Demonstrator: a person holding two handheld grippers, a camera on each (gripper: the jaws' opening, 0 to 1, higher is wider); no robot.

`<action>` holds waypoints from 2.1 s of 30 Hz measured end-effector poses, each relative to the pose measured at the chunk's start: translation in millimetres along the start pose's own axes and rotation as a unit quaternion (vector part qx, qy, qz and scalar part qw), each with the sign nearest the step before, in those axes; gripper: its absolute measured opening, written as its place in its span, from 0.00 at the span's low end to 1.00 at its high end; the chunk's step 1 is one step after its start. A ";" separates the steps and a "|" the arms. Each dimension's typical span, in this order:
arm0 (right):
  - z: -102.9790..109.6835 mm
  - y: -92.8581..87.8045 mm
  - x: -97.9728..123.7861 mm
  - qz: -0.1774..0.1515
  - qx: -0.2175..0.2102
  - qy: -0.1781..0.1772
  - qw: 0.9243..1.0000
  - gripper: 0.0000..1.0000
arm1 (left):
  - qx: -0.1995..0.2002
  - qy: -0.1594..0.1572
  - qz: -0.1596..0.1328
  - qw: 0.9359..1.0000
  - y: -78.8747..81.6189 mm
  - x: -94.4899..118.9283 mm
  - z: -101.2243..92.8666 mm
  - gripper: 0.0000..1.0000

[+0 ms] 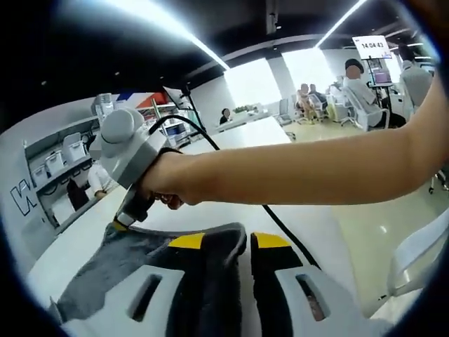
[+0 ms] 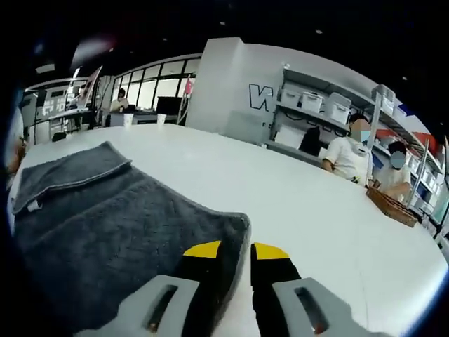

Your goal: Open the folded towel by lifting each exposed corner and separating the folded layers until the towel lies flat within the target outline without major curled edges

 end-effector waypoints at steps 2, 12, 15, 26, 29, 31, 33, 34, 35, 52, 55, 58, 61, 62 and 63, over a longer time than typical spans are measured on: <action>-1.3 0.8 0.8 -0.002 -0.001 -0.002 1.000 0.08 | 0.003 0.002 -0.008 1.000 2.1 2.5 0.8 0.22; 0.6 11.5 0.2 -0.010 0.005 -0.002 1.000 0.04 | 0.009 0.028 -0.042 0.999 17.2 23.3 15.7 0.18; 1.2 15.4 1.5 -0.013 0.008 -0.003 1.000 0.03 | 0.005 0.031 -0.031 0.999 10.9 23.2 22.6 0.18; 2.8 16.6 -5.5 -0.010 0.016 0.001 1.000 0.00 | 0.030 0.048 -0.013 0.998 -8.5 27.7 44.7 0.17; 4.4 13.5 -11.0 -0.005 0.016 0.005 1.000 0.00 | 0.033 0.049 -0.001 0.998 -16.3 25.2 48.8 0.17; 6.2 11.2 -15.2 -0.001 0.017 0.010 1.000 0.00 | 0.032 0.040 0.003 0.999 -18.3 23.3 45.4 0.17; 6.3 8.4 -18.3 0.001 0.014 0.013 1.000 0.00 | 0.028 0.032 0.004 0.999 -18.6 21.0 40.0 0.17; 6.6 7.1 -19.7 0.004 0.014 0.014 1.000 0.00 | 0.027 0.027 0.005 0.999 -18.6 19.5 36.5 0.17; 6.7 5.1 -22.7 0.009 0.017 0.016 1.000 0.00 | 0.026 0.025 0.005 0.999 -18.5 19.1 35.5 0.17; -1.4 -5.2 -43.6 0.033 0.041 0.013 0.999 0.00 | -0.001 -0.022 0.001 1.000 -17.6 7.2 2.2 0.17; -1.1 -10.6 -44.7 0.035 0.037 0.012 0.999 0.00 | 0.001 -0.022 0.002 1.000 -19.0 7.3 2.1 0.17; -1.7 -14.7 -45.9 0.039 0.033 0.011 0.999 0.00 | 0.002 -0.023 0.004 1.000 -20.3 6.9 1.6 0.17; -1.1 -17.8 -46.1 0.040 0.024 0.011 0.999 0.00 | 0.010 -0.024 0.007 1.000 -22.0 6.6 0.7 0.17; -1.2 -17.6 -46.2 0.039 0.023 0.010 0.999 0.00 | 0.009 -0.023 0.008 1.000 -22.4 6.6 0.9 0.18; -1.3 -17.6 -46.2 0.039 0.023 0.010 0.999 0.00 | 0.009 -0.023 0.008 1.000 -22.6 6.9 1.0 0.18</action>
Point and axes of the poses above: the point that each gripper's makers call its tool centre point, and the gripper's own axes: x roughly backward along the fingers, z roughly to its left, y roughly out of its top, the point moved 4 cm from there along x, roughly backward along the fingers, and after that the axes turned 5 degrees about x, right-handed, at the moved point
